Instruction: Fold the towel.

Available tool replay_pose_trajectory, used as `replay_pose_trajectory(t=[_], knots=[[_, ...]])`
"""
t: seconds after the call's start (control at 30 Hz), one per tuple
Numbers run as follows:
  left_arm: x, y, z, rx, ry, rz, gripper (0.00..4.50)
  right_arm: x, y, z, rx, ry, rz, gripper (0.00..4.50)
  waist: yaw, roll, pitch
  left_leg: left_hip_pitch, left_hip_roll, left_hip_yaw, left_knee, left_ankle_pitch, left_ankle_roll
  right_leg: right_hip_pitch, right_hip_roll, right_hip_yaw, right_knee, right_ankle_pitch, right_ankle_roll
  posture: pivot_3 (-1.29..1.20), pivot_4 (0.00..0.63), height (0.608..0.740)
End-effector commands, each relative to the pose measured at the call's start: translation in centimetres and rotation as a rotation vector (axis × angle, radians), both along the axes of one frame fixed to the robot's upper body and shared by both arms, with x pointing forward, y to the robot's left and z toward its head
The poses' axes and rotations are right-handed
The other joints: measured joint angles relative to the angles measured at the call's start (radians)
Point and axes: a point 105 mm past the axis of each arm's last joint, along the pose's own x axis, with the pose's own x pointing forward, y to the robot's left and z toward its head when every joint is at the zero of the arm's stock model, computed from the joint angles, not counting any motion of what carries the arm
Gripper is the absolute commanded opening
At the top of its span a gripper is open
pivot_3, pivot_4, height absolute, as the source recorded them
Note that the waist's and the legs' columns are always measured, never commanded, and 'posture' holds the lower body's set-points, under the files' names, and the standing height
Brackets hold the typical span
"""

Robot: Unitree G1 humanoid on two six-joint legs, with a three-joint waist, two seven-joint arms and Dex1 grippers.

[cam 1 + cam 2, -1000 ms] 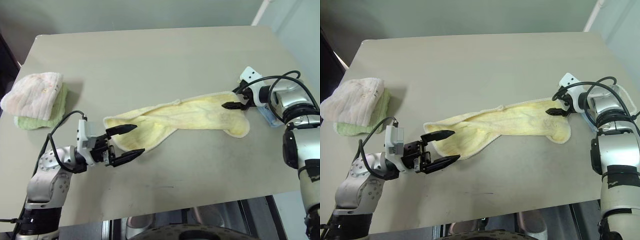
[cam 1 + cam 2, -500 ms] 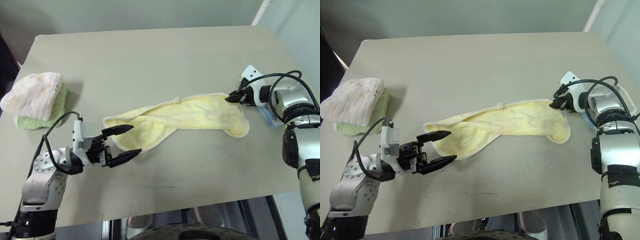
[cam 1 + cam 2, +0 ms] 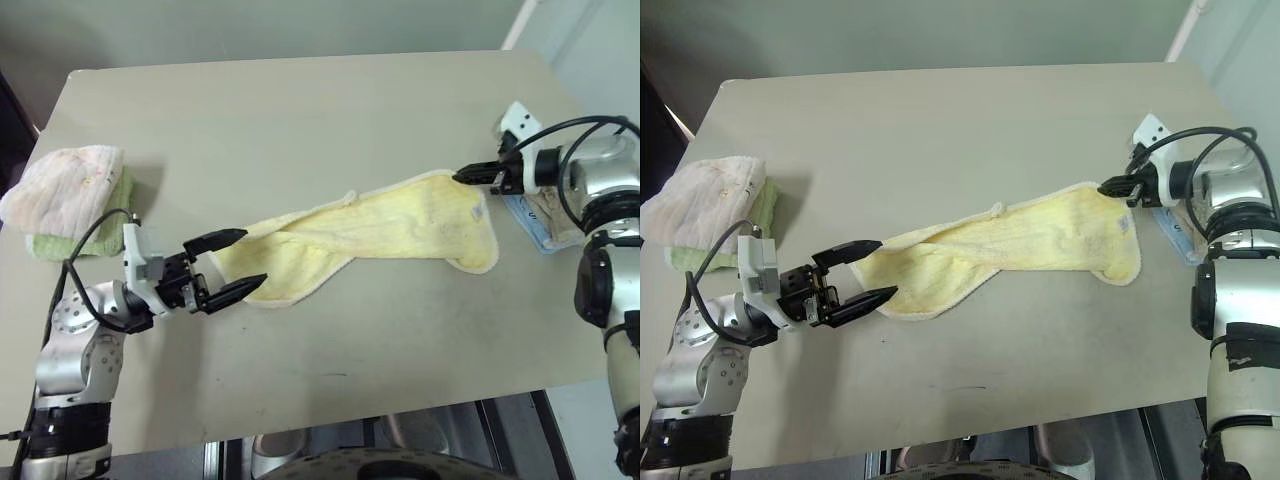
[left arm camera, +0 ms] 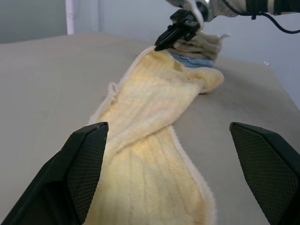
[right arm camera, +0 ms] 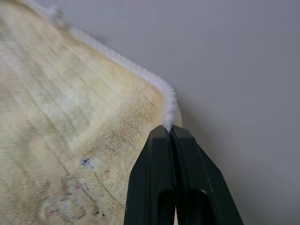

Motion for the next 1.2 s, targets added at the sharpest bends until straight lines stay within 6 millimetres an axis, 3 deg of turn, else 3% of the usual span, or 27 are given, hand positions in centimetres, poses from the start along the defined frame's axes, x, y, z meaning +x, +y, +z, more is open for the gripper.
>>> replay_pose_trajectory(t=[0.03, 0.2, 0.53, 0.97, 1.07, 1.2], knots=[[0.9, 0.9, 1.2, 0.040, -0.138, 0.049, 4.50, -0.5, -0.1, 3.4, 0.035, -0.134, 0.067, 0.04, 0.001, 0.000, 0.000, 0.000, 0.000, 0.000, 0.000, 0.000, 0.000, 0.000, 0.000, 0.000, 0.000, 0.000, 0.000, 0.00, 0.150, 0.740], [1.8, 1.8, 1.4, 0.094, -0.205, 0.089, 4.50, -1.7, 0.6, 5.1, 0.087, -0.216, 0.131, 0.04, -0.002, 0.000, 0.000, 0.000, 0.000, 0.000, 0.001, 0.001, -0.001, 0.001, 0.000, 0.000, -0.001, 0.000, 0.000, 0.00, 0.150, 0.740], [3.7, 4.1, 0.3, 0.199, -0.251, 0.159, 4.50, -4.7, 1.7, 6.3, 0.082, -0.323, 0.139, 0.04, -0.006, 0.000, 0.000, -0.001, 0.000, 0.000, 0.002, 0.003, -0.002, 0.000, 0.000, 0.000, 0.000, 0.000, 0.000, 0.00, 0.150, 0.740], [5.7, 3.5, -1.4, 0.322, -0.151, 0.019, 4.50, -5.6, 1.5, 7.0, 0.057, -0.354, 0.118, 0.04, -0.006, 0.000, 0.000, -0.002, 0.000, 0.000, 0.003, 0.003, -0.001, 0.000, 0.000, 0.000, 0.000, 0.001, 0.001, 0.00, 0.150, 0.740], [5.8, 3.9, -1.8, 0.369, -0.140, 0.000, 3.97, -5.6, 1.4, 7.0, 0.054, -0.356, 0.114, 0.00, -0.005, 0.000, 0.000, -0.003, 0.000, 0.000, 0.003, 0.003, -0.001, -0.001, 0.000, 0.000, -0.001, 0.001, 0.002, 0.00, 0.150, 0.740], [6.2, 3.7, -1.7, 0.414, -0.162, -0.023, 2.58, -5.7, 1.3, 6.9, 0.050, -0.353, 0.112, 0.00, -0.005, 0.000, 0.000, -0.003, 0.000, 0.000, 0.003, 0.003, -0.001, -0.001, 0.000, 0.000, -0.001, 0.001, 0.002, 0.00, 0.150, 0.740]])
